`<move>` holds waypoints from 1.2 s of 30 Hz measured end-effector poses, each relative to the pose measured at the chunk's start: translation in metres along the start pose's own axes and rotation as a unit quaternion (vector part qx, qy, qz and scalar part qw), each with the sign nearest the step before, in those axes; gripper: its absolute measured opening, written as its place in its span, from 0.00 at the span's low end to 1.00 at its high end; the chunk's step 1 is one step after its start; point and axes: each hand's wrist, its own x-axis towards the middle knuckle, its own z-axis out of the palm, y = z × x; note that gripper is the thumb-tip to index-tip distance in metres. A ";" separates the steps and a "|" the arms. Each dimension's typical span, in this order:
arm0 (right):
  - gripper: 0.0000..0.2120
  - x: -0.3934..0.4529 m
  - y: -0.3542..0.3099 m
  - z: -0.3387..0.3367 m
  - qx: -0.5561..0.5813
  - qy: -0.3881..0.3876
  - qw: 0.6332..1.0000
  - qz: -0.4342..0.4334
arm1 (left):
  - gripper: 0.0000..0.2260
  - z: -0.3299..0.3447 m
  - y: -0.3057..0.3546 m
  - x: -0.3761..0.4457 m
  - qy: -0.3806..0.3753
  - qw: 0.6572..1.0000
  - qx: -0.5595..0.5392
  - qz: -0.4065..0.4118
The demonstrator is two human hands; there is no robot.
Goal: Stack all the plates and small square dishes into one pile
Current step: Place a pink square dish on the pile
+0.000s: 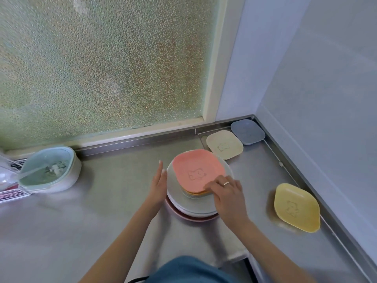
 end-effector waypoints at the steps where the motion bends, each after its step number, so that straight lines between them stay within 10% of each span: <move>1: 0.11 -0.002 -0.002 0.001 -0.005 -0.026 1.000 0.013 | 0.22 0.001 0.002 0.000 -0.005 1.000 -0.006 0.007; 18: 0.28 0.038 0.023 0.003 0.152 -0.278 0.931 0.181 | 0.25 0.023 -0.011 0.006 -0.054 0.980 0.181 0.059; 30: 0.28 0.033 0.029 0.003 -0.008 -0.256 0.959 0.124 | 0.26 0.022 -0.008 0.004 -0.078 0.984 0.151 0.050; 36: 0.25 -0.024 0.065 -0.015 -0.075 -0.144 0.930 0.331 | 0.27 0.015 0.001 -0.003 -0.123 0.983 0.125 0.044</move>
